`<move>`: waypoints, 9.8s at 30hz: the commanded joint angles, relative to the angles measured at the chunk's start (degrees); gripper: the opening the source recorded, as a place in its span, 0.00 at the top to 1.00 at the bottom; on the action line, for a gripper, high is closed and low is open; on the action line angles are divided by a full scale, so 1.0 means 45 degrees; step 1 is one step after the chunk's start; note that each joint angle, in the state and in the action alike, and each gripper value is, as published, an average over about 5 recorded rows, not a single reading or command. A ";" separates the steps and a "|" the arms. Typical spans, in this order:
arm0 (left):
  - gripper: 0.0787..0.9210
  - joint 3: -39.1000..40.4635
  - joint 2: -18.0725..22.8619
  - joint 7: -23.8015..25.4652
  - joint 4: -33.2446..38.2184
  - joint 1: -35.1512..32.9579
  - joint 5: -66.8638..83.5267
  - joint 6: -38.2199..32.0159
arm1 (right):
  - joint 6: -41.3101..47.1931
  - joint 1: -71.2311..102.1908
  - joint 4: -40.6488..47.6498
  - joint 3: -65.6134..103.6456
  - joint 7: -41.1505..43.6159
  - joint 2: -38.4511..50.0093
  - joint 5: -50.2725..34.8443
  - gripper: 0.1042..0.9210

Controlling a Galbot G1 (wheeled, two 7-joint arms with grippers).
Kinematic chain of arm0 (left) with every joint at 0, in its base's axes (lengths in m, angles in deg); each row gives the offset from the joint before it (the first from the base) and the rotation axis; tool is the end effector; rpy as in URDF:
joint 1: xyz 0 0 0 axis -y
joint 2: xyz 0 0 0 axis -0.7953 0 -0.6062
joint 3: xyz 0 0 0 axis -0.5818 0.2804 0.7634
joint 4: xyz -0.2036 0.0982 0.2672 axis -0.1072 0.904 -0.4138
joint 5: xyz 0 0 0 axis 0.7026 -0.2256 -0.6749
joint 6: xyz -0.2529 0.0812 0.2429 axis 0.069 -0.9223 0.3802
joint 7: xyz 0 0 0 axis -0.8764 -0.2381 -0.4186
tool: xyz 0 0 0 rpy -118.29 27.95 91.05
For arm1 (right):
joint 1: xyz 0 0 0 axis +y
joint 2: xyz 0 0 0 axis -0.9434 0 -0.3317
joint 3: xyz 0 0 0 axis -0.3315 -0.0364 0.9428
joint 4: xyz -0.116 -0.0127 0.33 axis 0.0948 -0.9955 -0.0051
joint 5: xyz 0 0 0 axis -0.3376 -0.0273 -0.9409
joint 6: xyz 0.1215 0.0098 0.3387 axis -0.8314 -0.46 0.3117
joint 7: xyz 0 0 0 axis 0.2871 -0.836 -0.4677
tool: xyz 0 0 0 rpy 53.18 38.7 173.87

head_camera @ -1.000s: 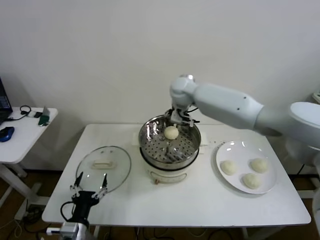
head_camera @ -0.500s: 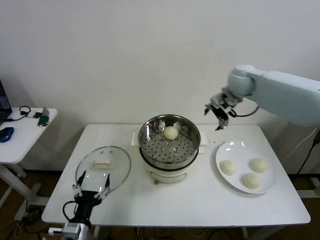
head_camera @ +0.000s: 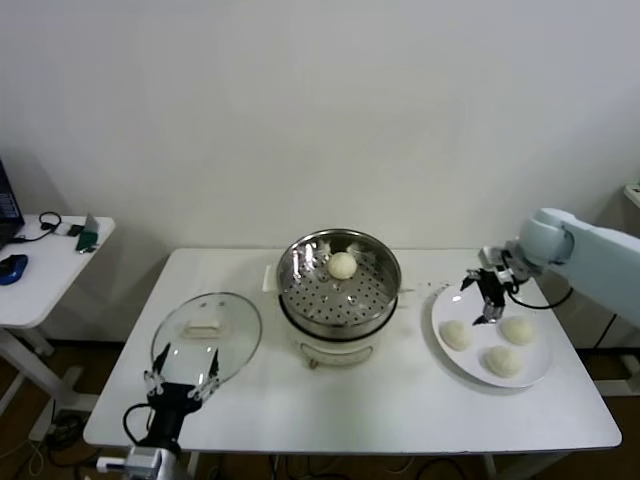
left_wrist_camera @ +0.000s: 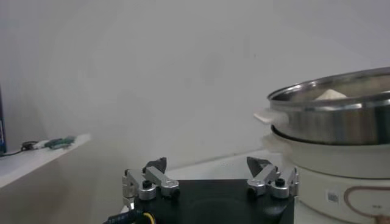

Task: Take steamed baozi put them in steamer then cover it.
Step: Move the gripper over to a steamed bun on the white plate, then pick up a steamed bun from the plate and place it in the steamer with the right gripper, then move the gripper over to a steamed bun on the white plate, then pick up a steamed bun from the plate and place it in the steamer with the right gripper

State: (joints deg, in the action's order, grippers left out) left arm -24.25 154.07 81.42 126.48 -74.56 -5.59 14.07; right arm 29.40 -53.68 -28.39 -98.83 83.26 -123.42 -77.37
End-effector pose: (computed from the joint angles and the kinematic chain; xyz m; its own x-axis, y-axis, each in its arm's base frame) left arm 0.1462 0.0562 -0.3345 -0.9924 -0.0233 0.1206 0.0050 0.9735 0.2285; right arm 0.5228 -0.2033 -0.1824 -0.1566 -0.1528 0.9758 -0.9869 -0.0143 -0.1606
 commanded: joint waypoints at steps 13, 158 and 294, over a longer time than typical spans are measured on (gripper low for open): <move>0.12 -0.0061 0.0064 -0.0022 -0.0148 0.0007 -0.0248 0.0083 | -0.0309 0.3190 0.2895 0.3139 -0.0092 -0.1923 0.1253 0.12; 0.12 0.0292 0.0204 -0.0008 0.1091 -0.0831 -0.0728 0.0443 | -0.0576 -0.1048 -0.0805 -0.2032 0.0925 0.1824 0.1049 0.12; 0.12 0.0236 0.0762 -0.0099 0.0708 -0.1076 -0.1345 0.0385 | -0.8932 -0.5621 -0.1158 -0.4741 0.1575 -0.8713 0.3877 0.12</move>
State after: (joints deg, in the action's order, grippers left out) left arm -23.21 157.50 80.99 129.68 -79.36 -11.63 15.85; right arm -10.44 -77.01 -33.24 -120.39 90.83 -163.92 -59.58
